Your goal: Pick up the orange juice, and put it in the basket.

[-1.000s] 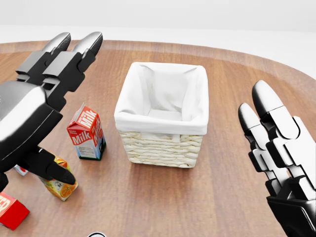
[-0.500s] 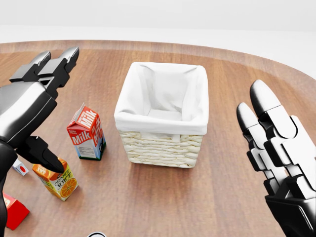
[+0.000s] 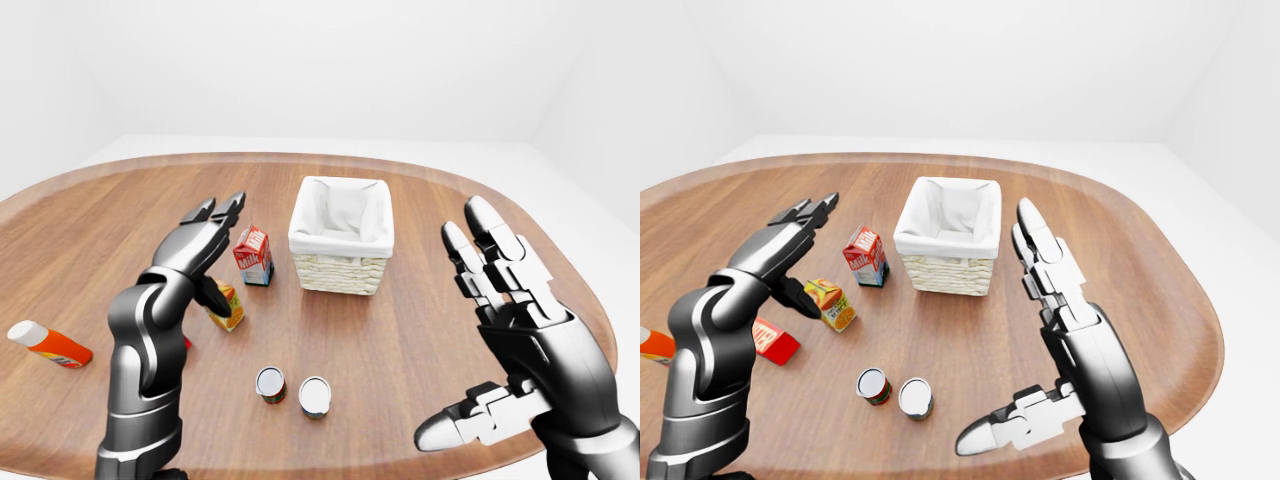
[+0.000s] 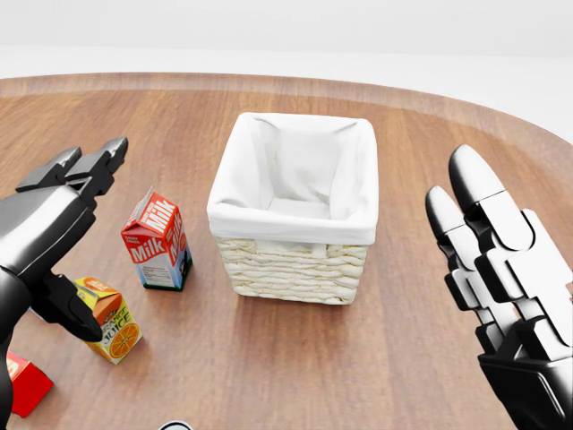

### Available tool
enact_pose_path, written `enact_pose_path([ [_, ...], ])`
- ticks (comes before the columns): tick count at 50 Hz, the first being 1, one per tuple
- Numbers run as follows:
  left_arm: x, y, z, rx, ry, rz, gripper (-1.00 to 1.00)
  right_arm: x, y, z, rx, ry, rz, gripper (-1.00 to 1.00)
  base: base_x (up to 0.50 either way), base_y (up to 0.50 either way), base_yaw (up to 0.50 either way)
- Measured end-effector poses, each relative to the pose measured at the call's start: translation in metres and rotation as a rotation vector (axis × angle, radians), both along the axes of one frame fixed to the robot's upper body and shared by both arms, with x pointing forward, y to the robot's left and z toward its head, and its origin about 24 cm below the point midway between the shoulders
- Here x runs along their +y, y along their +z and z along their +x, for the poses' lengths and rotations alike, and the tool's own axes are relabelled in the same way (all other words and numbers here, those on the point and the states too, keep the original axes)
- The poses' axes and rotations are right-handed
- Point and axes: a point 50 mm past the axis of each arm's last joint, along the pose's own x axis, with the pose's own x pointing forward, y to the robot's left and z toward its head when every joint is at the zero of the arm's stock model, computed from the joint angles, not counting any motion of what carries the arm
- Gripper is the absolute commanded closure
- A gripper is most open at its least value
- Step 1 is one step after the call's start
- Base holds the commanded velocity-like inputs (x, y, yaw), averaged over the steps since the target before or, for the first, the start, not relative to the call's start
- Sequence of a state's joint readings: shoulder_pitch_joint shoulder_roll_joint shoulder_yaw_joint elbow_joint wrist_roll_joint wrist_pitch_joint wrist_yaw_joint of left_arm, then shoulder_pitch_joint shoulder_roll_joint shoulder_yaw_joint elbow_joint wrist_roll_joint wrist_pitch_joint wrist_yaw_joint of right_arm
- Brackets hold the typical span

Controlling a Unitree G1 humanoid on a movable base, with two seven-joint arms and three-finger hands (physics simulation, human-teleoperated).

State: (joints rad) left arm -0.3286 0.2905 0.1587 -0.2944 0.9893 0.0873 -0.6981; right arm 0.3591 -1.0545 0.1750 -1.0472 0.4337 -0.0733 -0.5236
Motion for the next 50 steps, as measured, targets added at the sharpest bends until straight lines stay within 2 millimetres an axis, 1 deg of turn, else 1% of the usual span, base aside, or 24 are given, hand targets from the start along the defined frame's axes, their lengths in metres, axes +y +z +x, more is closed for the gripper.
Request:
enact_pose_path([
  [13,0.009,-0.013,0.005,0.067,0.031,-0.001,-1.0,0.001,0.0,0.0,0.001,0.002,-0.001,-1.0,0.0,0.0,0.0],
  [26,0.019,-0.034,0.014,0.17,0.054,-0.023,-1.0,0.001,-0.001,0.0,0.002,0.006,-0.005,-1.0,0.0,0.0,0.0],
  [50,0.028,-0.063,0.021,0.307,0.079,-0.051,-1.0,0.002,-0.001,-0.001,0.007,0.013,-0.011,-1.0,0.0,0.0,0.0],
])
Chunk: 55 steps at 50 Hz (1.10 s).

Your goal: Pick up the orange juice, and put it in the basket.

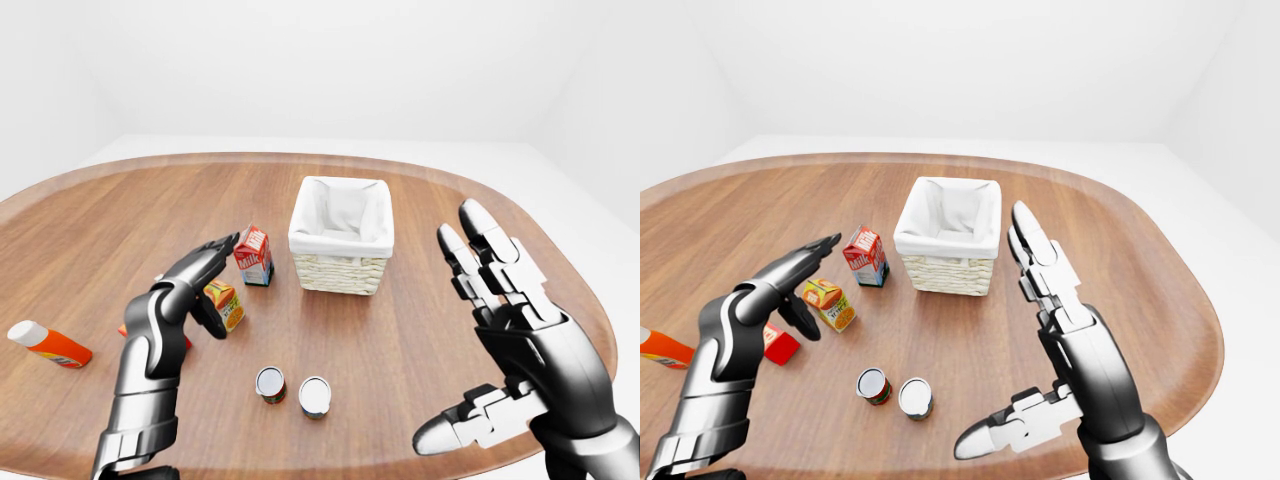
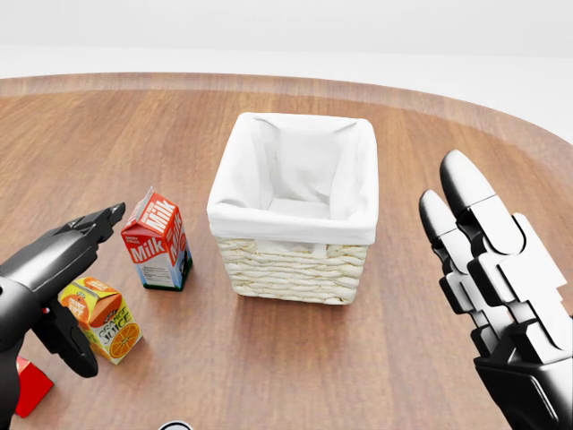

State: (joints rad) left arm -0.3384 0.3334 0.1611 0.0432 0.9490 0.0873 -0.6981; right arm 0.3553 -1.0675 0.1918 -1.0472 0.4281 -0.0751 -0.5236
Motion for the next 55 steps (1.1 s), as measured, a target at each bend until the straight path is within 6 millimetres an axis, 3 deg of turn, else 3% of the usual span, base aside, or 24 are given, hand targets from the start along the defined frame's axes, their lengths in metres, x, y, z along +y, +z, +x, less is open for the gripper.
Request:
enact_pose_path([
  [55,0.014,-0.048,0.021,0.121,0.102,-0.028,-1.0,0.003,0.0,0.001,0.003,0.022,-0.013,-1.0,0.0,0.0,0.0],
])
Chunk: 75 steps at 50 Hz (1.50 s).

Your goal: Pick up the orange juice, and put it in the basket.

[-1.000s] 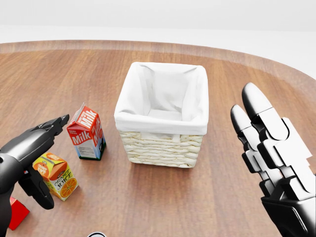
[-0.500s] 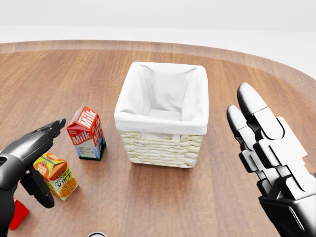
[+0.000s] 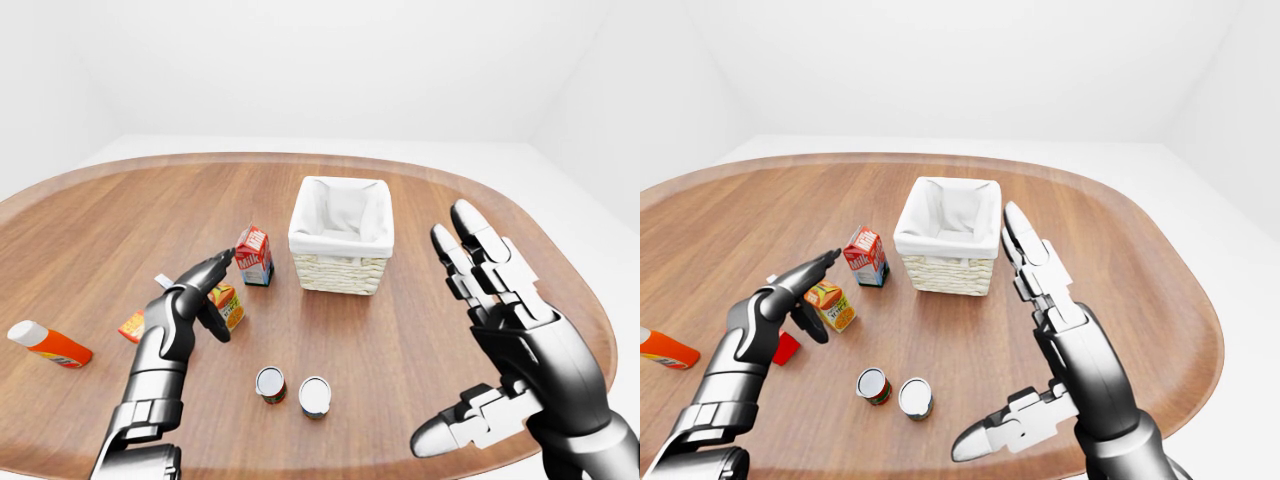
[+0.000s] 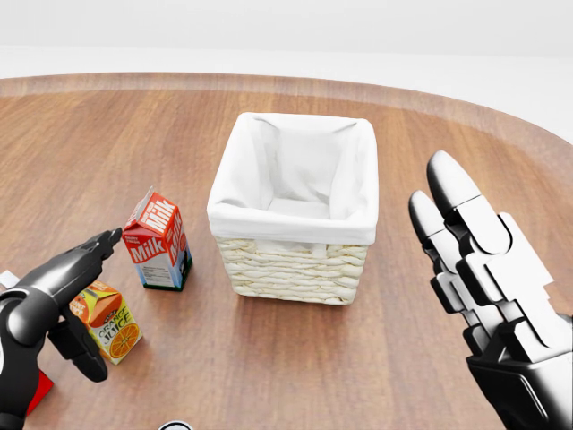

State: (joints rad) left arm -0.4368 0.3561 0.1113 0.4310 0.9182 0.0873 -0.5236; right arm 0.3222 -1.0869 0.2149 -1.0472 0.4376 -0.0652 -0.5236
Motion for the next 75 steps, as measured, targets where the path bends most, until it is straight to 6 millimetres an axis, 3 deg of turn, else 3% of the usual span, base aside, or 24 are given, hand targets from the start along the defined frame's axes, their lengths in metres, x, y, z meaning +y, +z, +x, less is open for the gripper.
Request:
enact_pose_path([
  [24,0.005,-0.002,0.006,0.002,0.025,-0.013,-1.0,0.0,0.001,0.002,0.0,-0.005,0.004,-1.0,0.0,0.0,0.0],
  [75,0.018,-0.027,0.013,0.039,0.135,-0.005,-1.0,0.002,0.0,0.003,0.001,-0.003,0.002,-1.0,0.0,0.0,0.0],
])
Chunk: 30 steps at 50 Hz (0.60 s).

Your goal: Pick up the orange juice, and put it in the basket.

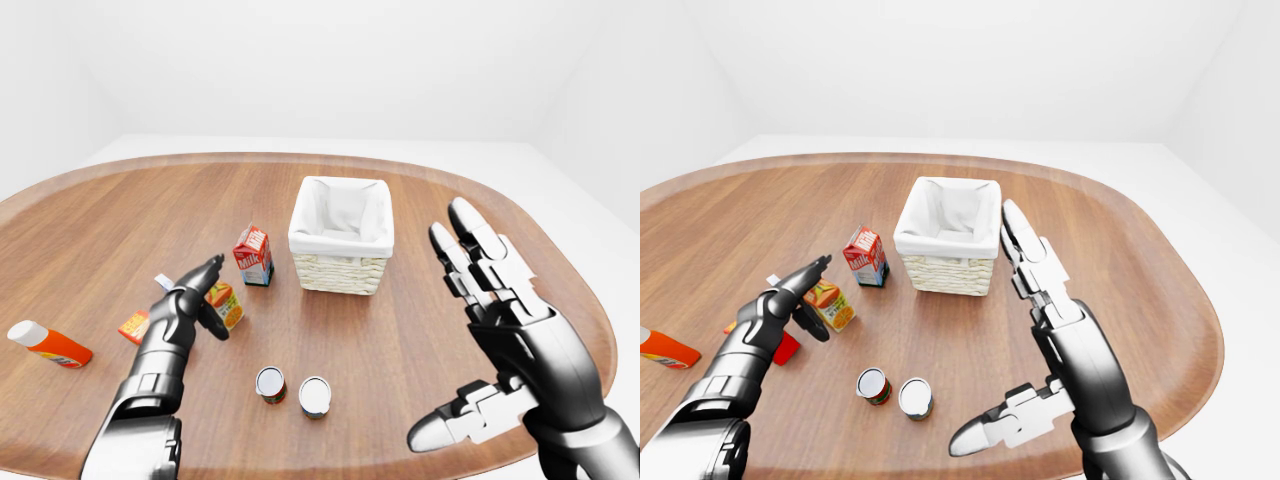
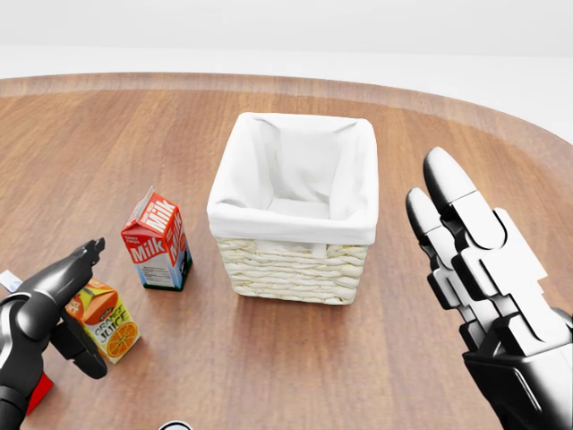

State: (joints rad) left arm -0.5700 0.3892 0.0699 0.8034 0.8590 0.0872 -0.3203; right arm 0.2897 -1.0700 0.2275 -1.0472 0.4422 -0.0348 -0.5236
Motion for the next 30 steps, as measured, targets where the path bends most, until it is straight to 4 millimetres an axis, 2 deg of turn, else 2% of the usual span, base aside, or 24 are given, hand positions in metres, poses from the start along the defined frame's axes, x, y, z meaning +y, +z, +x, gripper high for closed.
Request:
enact_pose_path([
  [8,0.003,-0.002,0.001,-0.003,0.019,0.013,-1.0,0.0,0.0,0.0,0.001,0.001,-0.001,-1.0,0.0,0.0,0.0],
  [9,0.003,-0.002,0.002,-0.004,0.021,0.017,-0.85,0.0,0.0,0.0,0.001,0.001,-0.001,-1.0,0.0,0.0,0.0],
  [10,0.004,-0.001,0.002,-0.01,0.023,0.023,0.36,0.0,0.0,0.0,0.001,0.002,-0.001,-1.0,0.0,0.0,0.0],
  [11,0.004,0.001,0.004,-0.019,0.025,0.027,1.0,0.0,0.0,0.0,0.001,0.002,-0.001,-1.0,0.0,0.0,0.0],
  [16,0.003,0.01,0.009,-0.05,0.025,0.038,1.0,0.0,0.0,0.0,0.001,0.003,-0.002,-1.0,0.0,0.0,0.0],
  [30,0.006,-0.006,0.001,0.019,0.034,0.023,1.0,0.001,0.0,0.0,0.001,0.011,-0.007,-1.0,0.0,0.0,0.0],
])
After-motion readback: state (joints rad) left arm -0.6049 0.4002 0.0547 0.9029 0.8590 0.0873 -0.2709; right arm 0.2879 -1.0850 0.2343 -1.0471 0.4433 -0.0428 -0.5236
